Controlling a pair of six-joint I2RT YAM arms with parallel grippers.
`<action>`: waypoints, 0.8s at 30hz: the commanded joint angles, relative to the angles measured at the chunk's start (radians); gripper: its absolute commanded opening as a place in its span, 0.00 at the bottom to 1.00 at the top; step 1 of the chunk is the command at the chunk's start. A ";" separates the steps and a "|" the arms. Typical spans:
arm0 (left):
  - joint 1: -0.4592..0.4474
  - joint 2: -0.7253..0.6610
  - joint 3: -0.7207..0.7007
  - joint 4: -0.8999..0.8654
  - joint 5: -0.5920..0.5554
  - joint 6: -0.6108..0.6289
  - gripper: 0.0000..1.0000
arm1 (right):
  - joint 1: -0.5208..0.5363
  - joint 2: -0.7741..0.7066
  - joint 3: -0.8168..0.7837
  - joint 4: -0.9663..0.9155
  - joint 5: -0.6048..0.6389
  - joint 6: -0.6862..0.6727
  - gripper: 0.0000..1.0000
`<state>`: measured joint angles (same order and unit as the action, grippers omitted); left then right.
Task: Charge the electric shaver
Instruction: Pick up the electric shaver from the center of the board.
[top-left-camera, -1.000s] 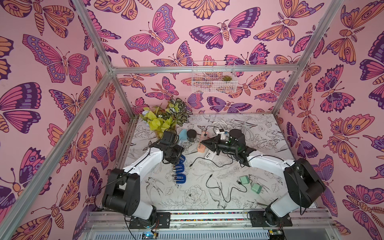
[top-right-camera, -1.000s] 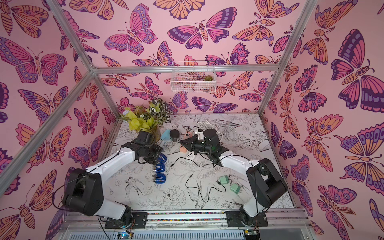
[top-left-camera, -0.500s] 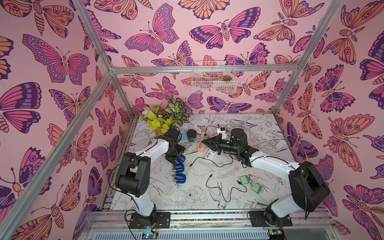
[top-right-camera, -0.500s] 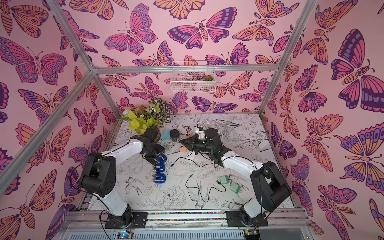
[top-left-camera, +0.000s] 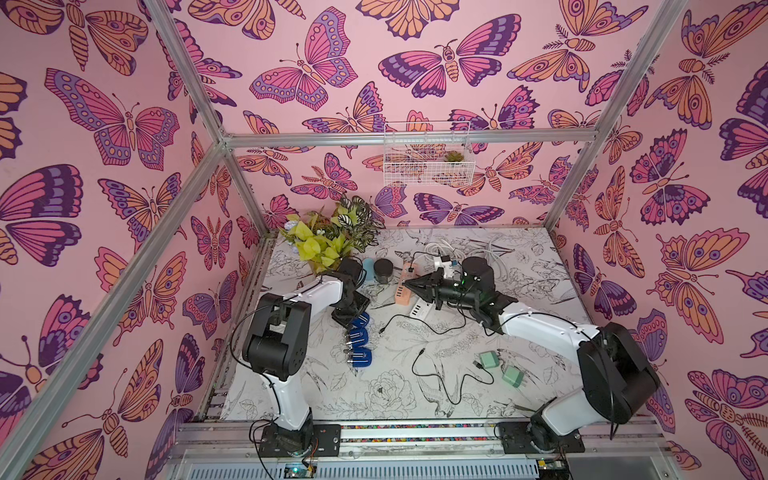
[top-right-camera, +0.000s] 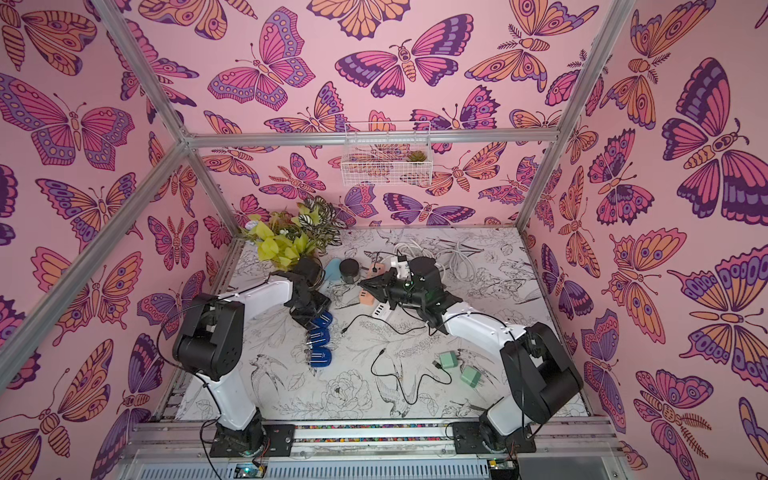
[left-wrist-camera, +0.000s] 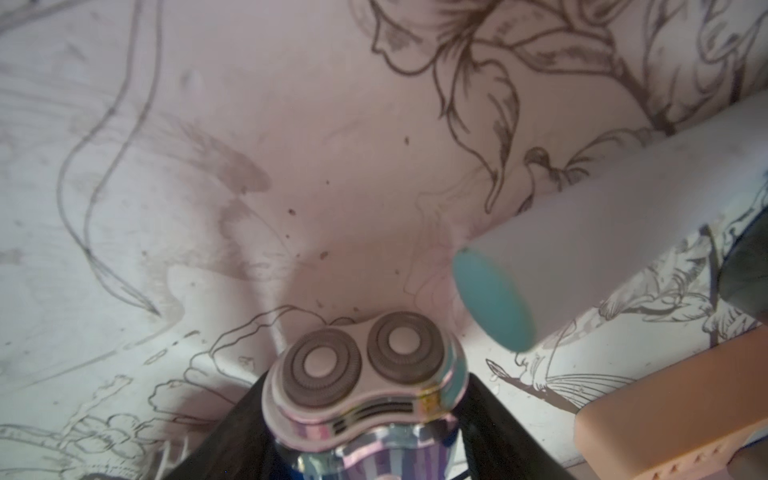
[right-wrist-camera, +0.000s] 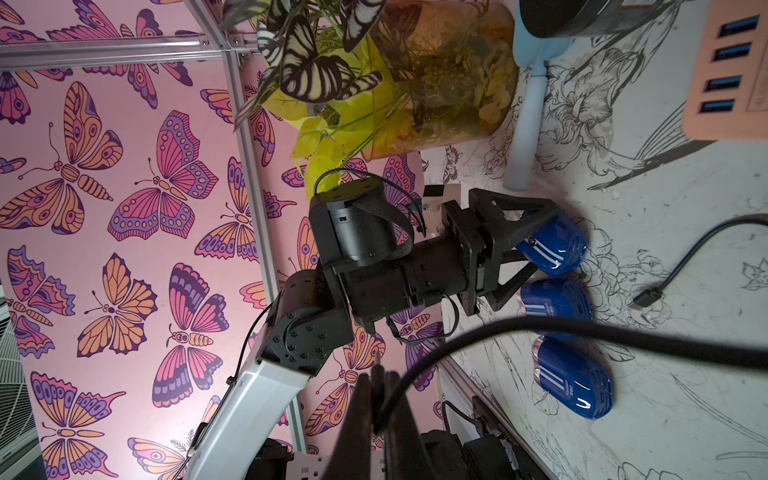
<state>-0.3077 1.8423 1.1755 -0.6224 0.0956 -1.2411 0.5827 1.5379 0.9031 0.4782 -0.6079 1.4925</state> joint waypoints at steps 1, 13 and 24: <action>-0.011 0.022 0.007 -0.055 -0.058 -0.021 0.63 | -0.006 -0.019 -0.007 0.007 -0.007 -0.004 0.00; -0.020 -0.024 0.003 -0.082 -0.022 -0.066 0.26 | -0.006 -0.012 -0.021 0.012 -0.031 -0.040 0.00; -0.023 -0.371 0.021 -0.221 0.096 -0.249 0.06 | 0.024 -0.019 -0.098 0.185 -0.022 -0.251 0.00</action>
<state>-0.3340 1.4975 1.1950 -0.7506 0.1322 -1.4136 0.5880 1.5368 0.8009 0.5728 -0.6224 1.3479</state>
